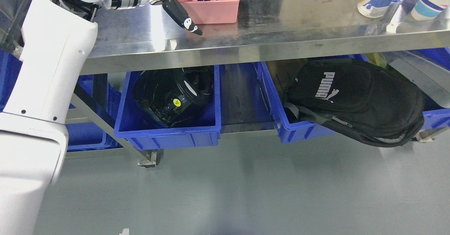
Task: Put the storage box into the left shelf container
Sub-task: 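Reach the left hand over the pink box and grasp it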
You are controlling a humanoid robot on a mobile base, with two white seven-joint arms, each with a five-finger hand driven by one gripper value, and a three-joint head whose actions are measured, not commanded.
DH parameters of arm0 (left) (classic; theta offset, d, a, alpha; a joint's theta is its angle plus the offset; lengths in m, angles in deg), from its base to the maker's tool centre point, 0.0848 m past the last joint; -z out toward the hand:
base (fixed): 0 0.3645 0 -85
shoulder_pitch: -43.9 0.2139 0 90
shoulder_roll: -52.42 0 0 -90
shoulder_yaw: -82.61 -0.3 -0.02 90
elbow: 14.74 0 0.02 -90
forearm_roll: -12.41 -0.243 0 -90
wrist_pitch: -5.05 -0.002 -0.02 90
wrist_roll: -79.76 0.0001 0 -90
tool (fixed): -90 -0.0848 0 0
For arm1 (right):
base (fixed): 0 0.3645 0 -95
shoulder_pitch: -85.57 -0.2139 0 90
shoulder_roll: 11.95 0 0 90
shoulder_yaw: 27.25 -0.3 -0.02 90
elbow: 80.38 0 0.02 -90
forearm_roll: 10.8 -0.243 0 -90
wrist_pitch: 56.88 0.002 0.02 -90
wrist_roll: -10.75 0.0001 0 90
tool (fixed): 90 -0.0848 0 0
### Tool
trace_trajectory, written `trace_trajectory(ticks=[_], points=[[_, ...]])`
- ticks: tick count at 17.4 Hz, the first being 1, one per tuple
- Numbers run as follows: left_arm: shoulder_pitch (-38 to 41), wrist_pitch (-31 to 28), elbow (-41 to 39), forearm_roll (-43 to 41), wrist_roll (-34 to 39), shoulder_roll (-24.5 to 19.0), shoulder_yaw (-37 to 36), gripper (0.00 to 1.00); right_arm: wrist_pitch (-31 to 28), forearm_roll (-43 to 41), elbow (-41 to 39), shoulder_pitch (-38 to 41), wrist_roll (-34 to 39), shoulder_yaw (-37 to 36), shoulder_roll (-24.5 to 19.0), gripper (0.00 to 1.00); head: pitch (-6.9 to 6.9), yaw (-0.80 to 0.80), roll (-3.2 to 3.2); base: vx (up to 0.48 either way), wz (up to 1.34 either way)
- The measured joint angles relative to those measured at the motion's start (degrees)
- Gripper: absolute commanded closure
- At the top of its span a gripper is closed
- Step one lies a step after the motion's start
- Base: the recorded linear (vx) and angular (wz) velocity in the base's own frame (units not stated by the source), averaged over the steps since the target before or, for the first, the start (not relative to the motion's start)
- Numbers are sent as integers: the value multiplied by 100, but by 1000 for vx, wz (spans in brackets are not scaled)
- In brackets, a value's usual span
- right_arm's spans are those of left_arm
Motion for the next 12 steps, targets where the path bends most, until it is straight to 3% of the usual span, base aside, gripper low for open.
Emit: trace_trajectory(ticks=[6,10,12], points=[[-77,41,496,-214,-47,289,-75,57,-2,0,0,-1,25,0,0,0,9,0,0,31,173],[-92,61,739,-290,-29,473,103,94,-2,0,0,0,34,0,0,0,11,0,0,19,16],[-91,62,817,-309,-29,562,301,100,-2,0,0,0,34,0,0,0,11,0,0,-13,25]])
